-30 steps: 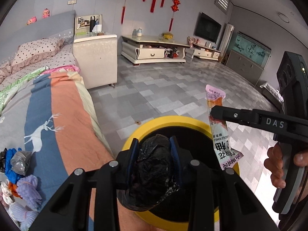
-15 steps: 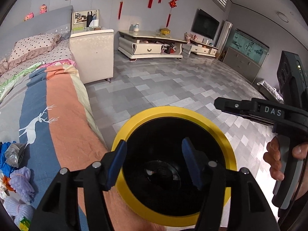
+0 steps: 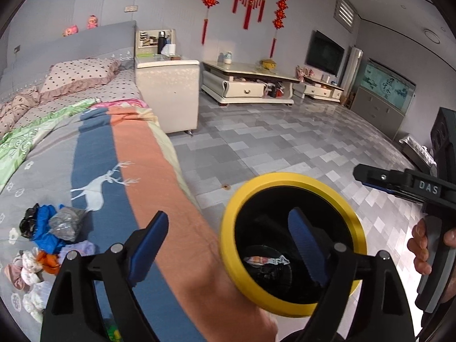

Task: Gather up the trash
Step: 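Open both tools to drop the bag and packet into the bin, then move both tools back over the trash pile on the bed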

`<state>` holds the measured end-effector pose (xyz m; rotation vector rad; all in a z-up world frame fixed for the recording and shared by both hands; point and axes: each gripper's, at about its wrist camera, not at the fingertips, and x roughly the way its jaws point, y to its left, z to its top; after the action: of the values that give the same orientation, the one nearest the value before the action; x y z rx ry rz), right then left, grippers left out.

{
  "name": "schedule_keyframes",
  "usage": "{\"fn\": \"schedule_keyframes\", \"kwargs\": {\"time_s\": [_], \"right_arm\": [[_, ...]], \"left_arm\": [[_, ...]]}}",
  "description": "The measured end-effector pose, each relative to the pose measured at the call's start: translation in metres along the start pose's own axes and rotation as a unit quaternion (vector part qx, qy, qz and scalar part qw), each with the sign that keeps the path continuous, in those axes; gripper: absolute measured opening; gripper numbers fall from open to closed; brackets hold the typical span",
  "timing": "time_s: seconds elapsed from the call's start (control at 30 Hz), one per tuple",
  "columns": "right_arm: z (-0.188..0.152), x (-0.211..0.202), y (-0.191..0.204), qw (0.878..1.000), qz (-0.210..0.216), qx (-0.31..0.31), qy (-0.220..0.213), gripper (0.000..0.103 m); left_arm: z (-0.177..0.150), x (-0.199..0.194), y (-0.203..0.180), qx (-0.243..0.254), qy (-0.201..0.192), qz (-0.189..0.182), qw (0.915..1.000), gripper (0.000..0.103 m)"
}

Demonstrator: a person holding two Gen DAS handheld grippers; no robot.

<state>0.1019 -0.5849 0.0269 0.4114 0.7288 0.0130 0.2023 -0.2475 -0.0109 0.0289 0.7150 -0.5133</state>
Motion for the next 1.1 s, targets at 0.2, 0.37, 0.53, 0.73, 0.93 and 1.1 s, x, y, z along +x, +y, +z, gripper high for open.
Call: {"fn": "schedule_keyframes", "kwargs": {"time_s": [0.2, 0.37, 0.53, 0.73, 0.93, 1.1], "right_arm": [[-0.007, -0.001, 0.039, 0.999, 0.020, -0.025, 0.001, 0.059], [-0.014, 0.005, 0.079, 0.998, 0.040, -0.053, 0.005, 0.063], [-0.017, 0.017, 0.118, 0.996, 0.058, -0.073, 0.013, 0.066], [-0.020, 0.039, 0.168, 0.991, 0.077, -0.105, 0.027, 0.067], [-0.029, 0.060, 0.212, 0.985, 0.090, -0.139, 0.044, 0.068], [-0.039, 0.079, 0.240, 0.981, 0.096, -0.160, 0.059, 0.068]], "left_arm": [[-0.006, -0.030, 0.036, -0.015, -0.020, 0.033, 0.9991, 0.087], [-0.012, -0.054, 0.070, -0.032, -0.032, 0.065, 0.9968, 0.089], [-0.015, -0.074, 0.105, -0.050, -0.038, 0.097, 0.9933, 0.089], [-0.023, -0.091, 0.149, -0.069, -0.041, 0.134, 0.9877, 0.090], [-0.039, -0.103, 0.192, -0.092, -0.036, 0.166, 0.9811, 0.090], [-0.053, -0.108, 0.225, -0.107, -0.025, 0.195, 0.9747, 0.090]]}}
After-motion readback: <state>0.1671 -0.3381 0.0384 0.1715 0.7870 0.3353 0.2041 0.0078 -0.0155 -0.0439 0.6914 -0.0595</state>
